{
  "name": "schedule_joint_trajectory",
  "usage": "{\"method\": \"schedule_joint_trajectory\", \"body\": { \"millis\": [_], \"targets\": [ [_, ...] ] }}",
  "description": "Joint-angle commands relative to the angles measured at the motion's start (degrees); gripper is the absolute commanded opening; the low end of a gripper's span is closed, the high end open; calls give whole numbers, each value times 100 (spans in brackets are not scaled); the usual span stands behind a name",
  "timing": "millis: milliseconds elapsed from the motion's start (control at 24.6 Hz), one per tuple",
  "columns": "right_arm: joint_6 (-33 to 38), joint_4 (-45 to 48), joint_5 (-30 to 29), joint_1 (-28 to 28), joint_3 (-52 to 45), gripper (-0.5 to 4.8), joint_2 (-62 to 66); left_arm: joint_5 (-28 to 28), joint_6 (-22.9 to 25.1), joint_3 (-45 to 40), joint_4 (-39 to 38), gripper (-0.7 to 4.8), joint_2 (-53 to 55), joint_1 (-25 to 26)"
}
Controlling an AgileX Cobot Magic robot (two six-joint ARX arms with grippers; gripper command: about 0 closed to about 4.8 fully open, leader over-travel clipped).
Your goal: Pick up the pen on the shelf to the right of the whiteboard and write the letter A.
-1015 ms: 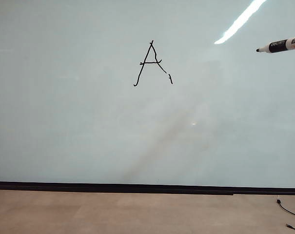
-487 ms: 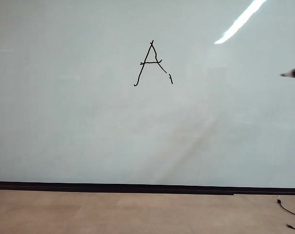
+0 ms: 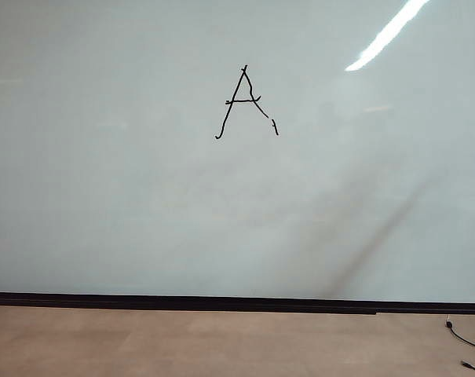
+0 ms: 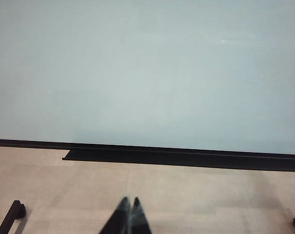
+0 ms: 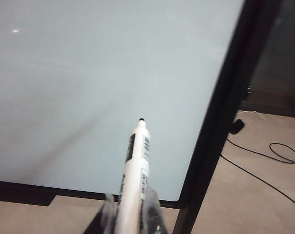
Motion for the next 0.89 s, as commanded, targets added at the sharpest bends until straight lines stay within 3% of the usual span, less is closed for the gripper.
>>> {"method": "schedule_joint_trajectory", "body": {
  "millis": [41, 203, 893],
  "targets": [
    [203, 197, -518, -374, 28, -6, -2, 22, 22, 17, 35, -5, 2, 0],
    [433, 450, -647, -721, 28, -6, -2, 22, 24, 17, 35, -5, 2, 0],
    [442, 26, -752, -710, 28, -6, -2, 22, 24, 17, 35, -4, 2, 0]
  ]
}}
